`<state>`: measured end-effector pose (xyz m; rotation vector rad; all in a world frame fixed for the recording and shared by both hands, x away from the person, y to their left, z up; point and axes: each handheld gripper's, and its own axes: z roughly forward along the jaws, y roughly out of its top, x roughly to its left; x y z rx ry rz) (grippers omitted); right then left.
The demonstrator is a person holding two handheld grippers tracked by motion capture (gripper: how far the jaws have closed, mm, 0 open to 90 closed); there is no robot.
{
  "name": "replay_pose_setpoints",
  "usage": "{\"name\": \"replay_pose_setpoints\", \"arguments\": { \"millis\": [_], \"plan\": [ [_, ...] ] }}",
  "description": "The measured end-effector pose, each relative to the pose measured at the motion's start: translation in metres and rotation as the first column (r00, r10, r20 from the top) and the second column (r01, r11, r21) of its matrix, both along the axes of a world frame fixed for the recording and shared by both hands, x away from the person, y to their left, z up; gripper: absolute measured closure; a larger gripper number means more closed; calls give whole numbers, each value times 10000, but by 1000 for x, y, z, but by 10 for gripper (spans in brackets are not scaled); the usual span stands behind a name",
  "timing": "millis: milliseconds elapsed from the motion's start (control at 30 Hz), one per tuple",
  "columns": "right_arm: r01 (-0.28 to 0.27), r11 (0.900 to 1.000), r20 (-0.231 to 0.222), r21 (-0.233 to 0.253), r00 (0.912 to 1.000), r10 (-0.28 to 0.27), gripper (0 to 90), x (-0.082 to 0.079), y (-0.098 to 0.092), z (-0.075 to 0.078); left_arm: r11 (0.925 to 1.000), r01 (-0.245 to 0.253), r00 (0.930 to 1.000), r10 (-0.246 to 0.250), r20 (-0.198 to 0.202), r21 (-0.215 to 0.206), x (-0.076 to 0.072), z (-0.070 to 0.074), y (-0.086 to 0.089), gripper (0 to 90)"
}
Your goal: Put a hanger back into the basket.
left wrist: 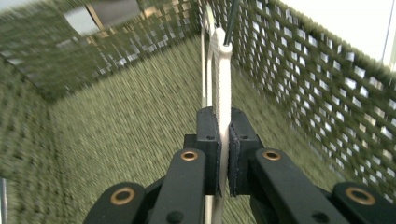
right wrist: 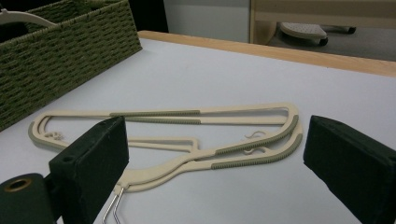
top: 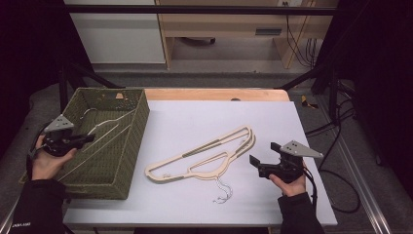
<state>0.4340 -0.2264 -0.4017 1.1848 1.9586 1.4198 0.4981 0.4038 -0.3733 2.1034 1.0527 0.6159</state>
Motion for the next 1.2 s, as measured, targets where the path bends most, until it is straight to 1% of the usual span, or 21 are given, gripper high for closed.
{"name": "replay_pose_setpoints", "arguments": {
  "millis": [33,67,167,200,233,267,300,333,367,500,567,633,800,833,933,967,1000,1100,1133,1167,1200],
  "plan": [
    [-33,10000,31,-5,10000,33,72,0,0,0,10000,19,10000,-19,3,52,-1,-1,0,848],
    [13,10000,-46,-26,10000,-13,72,0,1,0,10000,-20,10000,19,-43,-44,-1,-2,0,844],
    [-46,10000,-28,-73,10000,46,72,0,1,-1,9999,72,9990,-75,-431,-81,-3,-5,-2,827],
    [-46,10000,-28,-73,10000,46,72,0,1,-1,9999,72,9990,-75,-431,-81,-3,-5,-2,821],
    [-45,10000,-19,-74,10000,45,72,0,2,0,9999,92,9983,-84,-584,142,-5,-4,-8,817],
    [-45,10000,-19,-74,10000,45,72,0,2,0,9999,92,9983,-84,-584,142,-5,-4,-8,810],
    [-43,10000,11,-39,10000,43,73,0,3,-1,9990,203,9968,-172,-776,392,-5,-4,-13,799],
    [-43,10000,11,-39,10000,43,73,0,3,-1,9990,203,9968,-172,-776,392,-5,-4,-13,796],
    [-89,9999,31,-77,10000,89,73,0,3,-1,9983,264,9954,-215,-936,515,-6,-5,-16,792],
    [-143,9998,-17,-134,9999,143,74,-1,5,-1,9970,360,9918,-272,-1245,689,-6,-9,-21,764],
    [-128,9999,-18,-79,9999,128,74,-1,6,-2,9949,395,9917,-277,-1254,926,-7,-10,-25,754],
    [-137,9999,-5,-90,9999,137,74,-1,6,-1,9945,340,9915,-211,-1284,991,-8,-9,-26,754],
    [-169,9998,24,-83,9999,169,75,-2,7,-1,9953,348,9890,-213,-1462,907,-9,-9,-26,722],
    [-194,9998,52,-106,9998,195,74,-2,7,-1,9945,396,9887,-250,-1476,967,-12,-7,-26,695],
    [-173,9998,59,-114,9998,173,74,-2,7,-1,9944,477,9898,-344,-1379,945,-16,-5,-26,685],
    [-193,9997,83,-128,9998,194,74,-2,7,-1,9954,598,9896,-493,-1351,751,-20,-1,-24,684],
    [-193,9997,83,-128,9998,194,74,-2,7,-1,9954,598,9896,-493,-1351,751,-20,-1,-24,682],
    [-267,9996,129,-91,9996,268,74,-3,8,1,9966,584,9941,-528,-949,573,-27,8,-24,678],
    [-267,9996,129,-91,9996,268,74,-3,8,1,9966,584,9941,-528,-949,573,-27,8,-24,673],
    [-199,9998,120,17,9997,198,74,-4,8,3,9979,535,9970,-513,-585,372,-30,13,-25,667],
    [-199,9998,120,17,9997,198,74,-4,8,3,9979,535,9970,-513,-585,372,-30,13,-25,656]
  ]
}}
